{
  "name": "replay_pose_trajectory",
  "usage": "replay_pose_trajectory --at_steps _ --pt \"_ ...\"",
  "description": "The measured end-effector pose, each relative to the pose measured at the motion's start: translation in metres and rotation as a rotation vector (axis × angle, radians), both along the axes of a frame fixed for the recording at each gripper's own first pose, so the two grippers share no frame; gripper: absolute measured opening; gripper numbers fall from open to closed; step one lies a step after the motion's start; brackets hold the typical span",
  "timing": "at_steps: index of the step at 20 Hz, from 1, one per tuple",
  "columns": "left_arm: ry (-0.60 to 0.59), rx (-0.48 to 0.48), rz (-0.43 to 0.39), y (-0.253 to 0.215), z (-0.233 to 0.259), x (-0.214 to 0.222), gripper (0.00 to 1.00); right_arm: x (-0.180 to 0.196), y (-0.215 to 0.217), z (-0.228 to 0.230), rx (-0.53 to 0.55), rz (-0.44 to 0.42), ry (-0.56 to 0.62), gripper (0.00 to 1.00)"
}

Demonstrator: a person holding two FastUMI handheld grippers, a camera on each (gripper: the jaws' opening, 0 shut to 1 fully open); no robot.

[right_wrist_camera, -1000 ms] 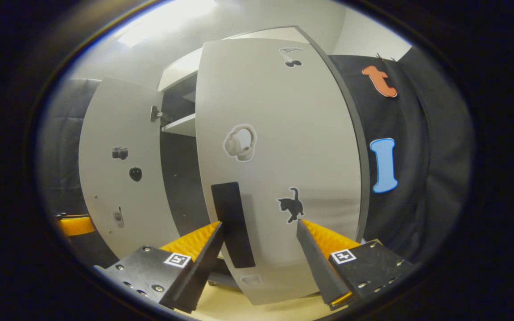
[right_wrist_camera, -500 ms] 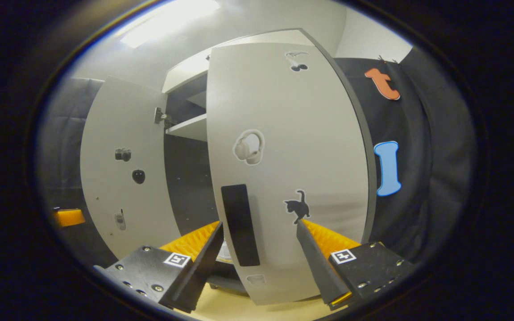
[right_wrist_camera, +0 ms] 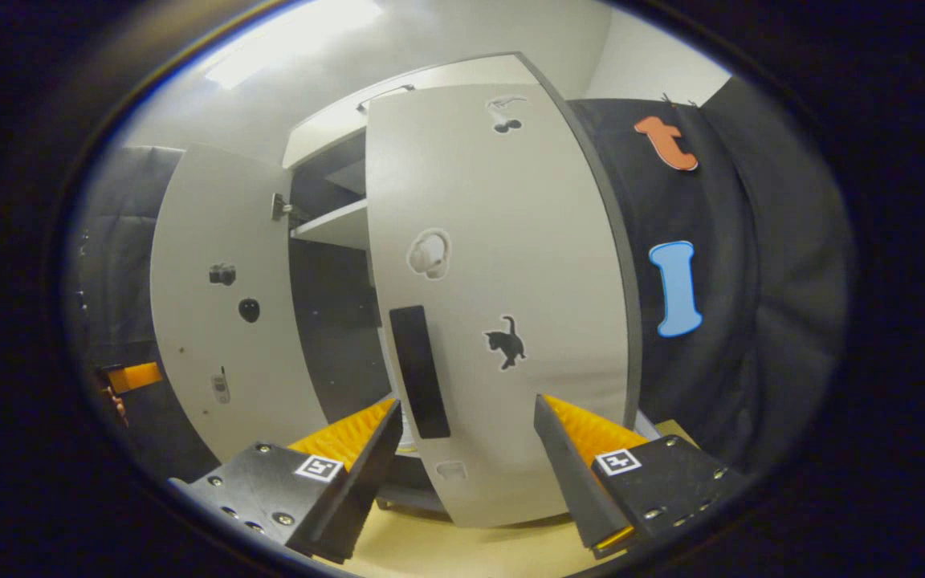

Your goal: Grab one shoe with the right hand and put it into the shoe cabinet, grab the other shoe with the left hand and put it into the shoe cabinet; then close the right door with the right hand and the left door with the left hand.

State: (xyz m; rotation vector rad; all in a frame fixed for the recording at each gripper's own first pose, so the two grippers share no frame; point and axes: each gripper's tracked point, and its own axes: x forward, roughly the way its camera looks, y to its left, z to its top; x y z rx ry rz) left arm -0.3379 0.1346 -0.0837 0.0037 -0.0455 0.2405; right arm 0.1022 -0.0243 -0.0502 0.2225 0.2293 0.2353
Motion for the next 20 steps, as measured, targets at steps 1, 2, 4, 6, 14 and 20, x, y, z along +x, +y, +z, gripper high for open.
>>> replay_pose_trajectory --at_steps 1,2,4,6,14,20 --pt "0.007 0.003 -0.007 0.000 -0.002 0.004 0.74 -0.002 -0.005 -0.005 -0.012 -0.015 0.008 0.98" --pt "0.014 0.005 -0.016 -0.001 -0.004 0.009 0.74 -0.004 -0.010 -0.008 -0.021 -0.027 0.015 0.98" --pt "0.032 0.014 -0.031 -0.004 -0.009 0.016 0.72 -0.011 -0.019 -0.013 -0.032 -0.051 0.027 0.98" --pt "0.041 0.031 -0.037 -0.006 -0.011 0.022 0.74 -0.016 -0.029 -0.018 -0.045 -0.078 0.037 0.98" --pt "0.059 0.024 -0.117 -0.009 -0.012 0.028 0.72 -0.027 -0.050 -0.025 -0.059 -0.138 0.052 0.98" --pt "0.071 0.047 -0.218 -0.023 -0.014 0.028 0.76 -0.025 -0.050 -0.021 -0.043 -0.144 0.047 0.98"
